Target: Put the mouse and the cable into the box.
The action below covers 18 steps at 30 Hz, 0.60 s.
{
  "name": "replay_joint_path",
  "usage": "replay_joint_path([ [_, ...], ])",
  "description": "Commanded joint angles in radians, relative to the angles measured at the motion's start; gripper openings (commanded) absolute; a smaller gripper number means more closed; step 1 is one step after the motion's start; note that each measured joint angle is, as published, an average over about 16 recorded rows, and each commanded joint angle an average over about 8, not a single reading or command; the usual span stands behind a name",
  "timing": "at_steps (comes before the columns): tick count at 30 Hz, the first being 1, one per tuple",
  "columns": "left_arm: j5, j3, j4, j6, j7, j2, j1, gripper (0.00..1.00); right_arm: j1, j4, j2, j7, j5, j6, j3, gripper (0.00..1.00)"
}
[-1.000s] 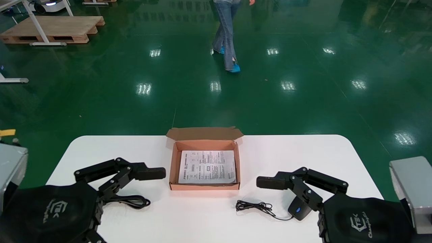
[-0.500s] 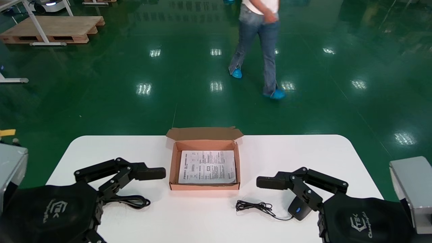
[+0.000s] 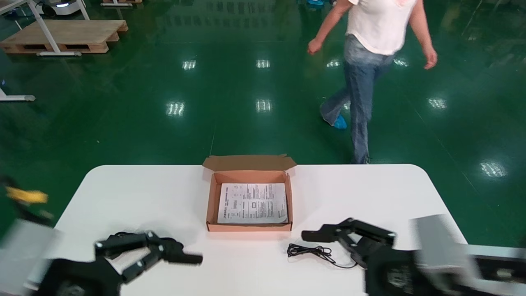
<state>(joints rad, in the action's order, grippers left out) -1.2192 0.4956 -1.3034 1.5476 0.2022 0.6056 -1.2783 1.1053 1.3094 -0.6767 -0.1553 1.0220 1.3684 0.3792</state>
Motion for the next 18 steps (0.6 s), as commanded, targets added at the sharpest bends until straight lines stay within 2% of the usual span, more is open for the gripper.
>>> replay_joint_path([
  [1, -0.166, 0.075, -0.015, 0.023, 0.015, -0.009, -0.077, 1.00, 0.011, 0.013, -0.019, 0.002, 0.092, -0.040, 0.033, 1.00],
  [4, -0.350, 0.161, 0.028, 0.008, -0.019, 0.045, -0.163, 1.00, 0.028, -0.007, -0.076, 0.004, 0.219, -0.108, 0.082, 1.00],
  [7, -0.435, 0.204, 0.075, -0.008, -0.048, 0.095, -0.209, 1.00, 0.039, -0.030, -0.122, 0.008, 0.303, -0.160, 0.116, 1.00],
  [13, -0.461, 0.223, 0.132, -0.019, -0.071, 0.142, -0.239, 1.00, 0.051, -0.061, -0.169, 0.006, 0.367, -0.207, 0.147, 1.00],
  [18, -0.473, 0.221, 0.121, -0.019, -0.066, 0.133, -0.232, 1.00, 0.048, -0.053, -0.157, 0.010, 0.357, -0.194, 0.140, 1.00],
])
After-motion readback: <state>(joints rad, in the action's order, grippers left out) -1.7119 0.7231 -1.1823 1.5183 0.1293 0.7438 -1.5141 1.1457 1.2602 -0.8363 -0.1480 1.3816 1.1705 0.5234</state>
